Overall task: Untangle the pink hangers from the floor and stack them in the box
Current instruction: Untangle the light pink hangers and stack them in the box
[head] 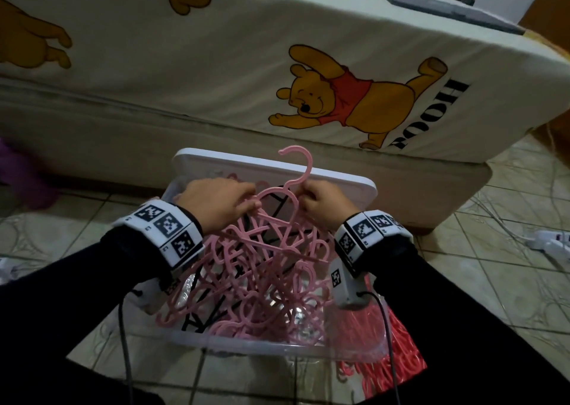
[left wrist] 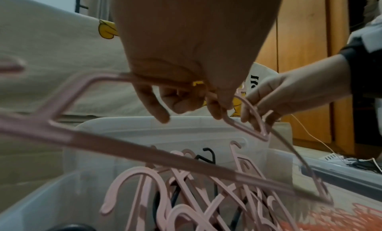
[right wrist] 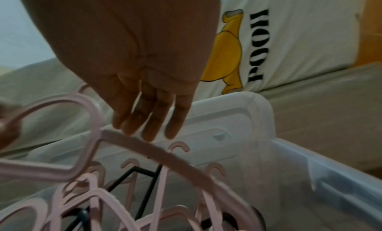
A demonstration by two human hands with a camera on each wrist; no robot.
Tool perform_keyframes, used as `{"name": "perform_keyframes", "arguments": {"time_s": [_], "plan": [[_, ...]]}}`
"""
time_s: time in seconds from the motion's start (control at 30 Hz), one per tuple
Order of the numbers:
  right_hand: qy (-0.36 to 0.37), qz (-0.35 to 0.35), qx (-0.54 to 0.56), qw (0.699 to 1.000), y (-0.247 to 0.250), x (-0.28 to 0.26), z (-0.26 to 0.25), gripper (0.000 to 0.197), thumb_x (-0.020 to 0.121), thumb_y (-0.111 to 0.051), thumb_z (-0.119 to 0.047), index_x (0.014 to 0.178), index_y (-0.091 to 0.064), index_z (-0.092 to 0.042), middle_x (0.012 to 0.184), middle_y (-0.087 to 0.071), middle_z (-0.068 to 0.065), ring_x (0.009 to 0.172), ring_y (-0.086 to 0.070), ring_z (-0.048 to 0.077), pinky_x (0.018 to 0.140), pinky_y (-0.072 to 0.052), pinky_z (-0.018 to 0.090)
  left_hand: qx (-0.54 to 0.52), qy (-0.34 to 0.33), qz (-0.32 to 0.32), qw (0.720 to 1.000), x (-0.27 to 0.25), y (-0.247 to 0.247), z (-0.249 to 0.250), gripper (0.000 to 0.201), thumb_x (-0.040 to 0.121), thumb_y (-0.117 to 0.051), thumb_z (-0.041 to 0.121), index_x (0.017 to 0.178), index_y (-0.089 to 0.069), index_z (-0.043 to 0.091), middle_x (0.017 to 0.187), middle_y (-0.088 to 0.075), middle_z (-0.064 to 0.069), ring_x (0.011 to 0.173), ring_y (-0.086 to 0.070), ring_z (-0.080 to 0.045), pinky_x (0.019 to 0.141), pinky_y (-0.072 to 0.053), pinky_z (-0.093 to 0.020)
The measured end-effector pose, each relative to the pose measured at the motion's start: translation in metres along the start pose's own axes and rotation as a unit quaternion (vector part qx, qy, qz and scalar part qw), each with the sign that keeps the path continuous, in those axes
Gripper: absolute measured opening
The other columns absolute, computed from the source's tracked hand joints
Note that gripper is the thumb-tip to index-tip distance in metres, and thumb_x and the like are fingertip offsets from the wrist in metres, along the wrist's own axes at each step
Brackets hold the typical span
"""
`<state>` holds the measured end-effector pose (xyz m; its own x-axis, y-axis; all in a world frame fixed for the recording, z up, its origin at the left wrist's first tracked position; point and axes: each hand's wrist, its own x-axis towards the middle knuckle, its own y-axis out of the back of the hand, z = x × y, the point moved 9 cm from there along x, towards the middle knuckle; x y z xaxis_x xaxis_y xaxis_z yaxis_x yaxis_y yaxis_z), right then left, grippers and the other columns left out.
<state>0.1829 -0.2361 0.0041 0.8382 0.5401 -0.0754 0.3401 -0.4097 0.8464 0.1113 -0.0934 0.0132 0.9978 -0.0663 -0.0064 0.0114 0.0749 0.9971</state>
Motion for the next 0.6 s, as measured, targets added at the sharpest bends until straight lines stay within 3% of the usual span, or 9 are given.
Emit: {"name": "perform_keyframes", "arguments": {"time_s": [0.1,0.17,0.23,0.33,0.5,0.6], "plan": [[-0.078,0.036,0.004,0.996,0.011,0.005,0.037,0.022,0.093,-0.048,-0.006,0.102,-0.068,-0.005,0.105,-0.068,0.010,0.098,-0.062,0.024,0.086,-0.049,0.034,0.044,-0.005,0.042,0.998,0.002,0.007,-0.005,0.029,0.098,-0.032,0.053,0.105,-0.052,0.033,0.100,-0.060,0.005,0.092,-0.059,-0.018,0.063,-0.039,-0.029],[-0.129,0.028,-0.057,0.990,0.012,0.006,0.069,0.021,0.091,-0.051,-0.007,0.100,-0.068,0.000,0.105,-0.068,0.015,0.099,-0.062,0.029,0.082,-0.047,0.030,0.058,0.000,0.063,0.996,0.003,0.011,-0.011,0.029,0.098,-0.033,0.049,0.105,-0.053,0.030,0.096,-0.063,0.005,0.087,-0.060,-0.019,0.058,-0.037,-0.027],[-0.175,-0.032,-0.128,0.976,-0.001,0.004,0.097,0.020,0.089,-0.053,-0.011,0.097,-0.069,0.000,0.104,-0.067,0.019,0.096,-0.062,0.031,0.076,-0.044,0.027,0.061,0.018,0.074,0.995,0.003,0.015,-0.019,0.029,0.097,-0.035,0.047,0.101,-0.056,0.027,0.088,-0.065,0.002,0.079,-0.060,-0.020,0.053,-0.032,-0.026],[-0.184,-0.125,-0.185,0.957,-0.040,-0.002,0.118,0.027,0.088,-0.061,-0.020,0.109,-0.066,-0.004,0.114,-0.064,0.016,0.105,-0.060,0.031,0.087,-0.046,0.031,0.042,0.039,0.090,0.994,0.002,0.022,-0.029,0.027,0.094,-0.039,0.045,0.089,-0.054,0.023,0.080,-0.063,0.000,0.075,-0.059,-0.024,0.055,-0.034,-0.027],[-0.193,-0.132,-0.099,0.967,-0.092,-0.007,0.117,0.038,0.086,-0.064,-0.024,0.120,-0.058,-0.008,0.120,-0.061,0.015,0.111,-0.058,0.031,0.087,-0.045,0.033,0.014,0.059,0.125,0.990,0.002,0.030,-0.038,0.026,0.094,-0.040,0.042,0.091,-0.054,0.021,0.086,-0.064,-0.004,0.082,-0.060,-0.029,0.059,-0.037,-0.031],[-0.196,-0.091,-0.061,0.974,-0.092,-0.004,0.107,0.030,0.089,-0.059,-0.023,0.114,-0.060,-0.006,0.115,-0.064,0.017,0.106,-0.061,0.033,0.081,-0.045,0.030,-0.020,0.080,0.152,0.985,0.000,0.036,-0.042,0.025,0.095,-0.038,0.041,0.081,-0.046,0.021,0.077,-0.056,-0.002,0.080,-0.058,-0.032,0.059,-0.031,-0.032]]}}
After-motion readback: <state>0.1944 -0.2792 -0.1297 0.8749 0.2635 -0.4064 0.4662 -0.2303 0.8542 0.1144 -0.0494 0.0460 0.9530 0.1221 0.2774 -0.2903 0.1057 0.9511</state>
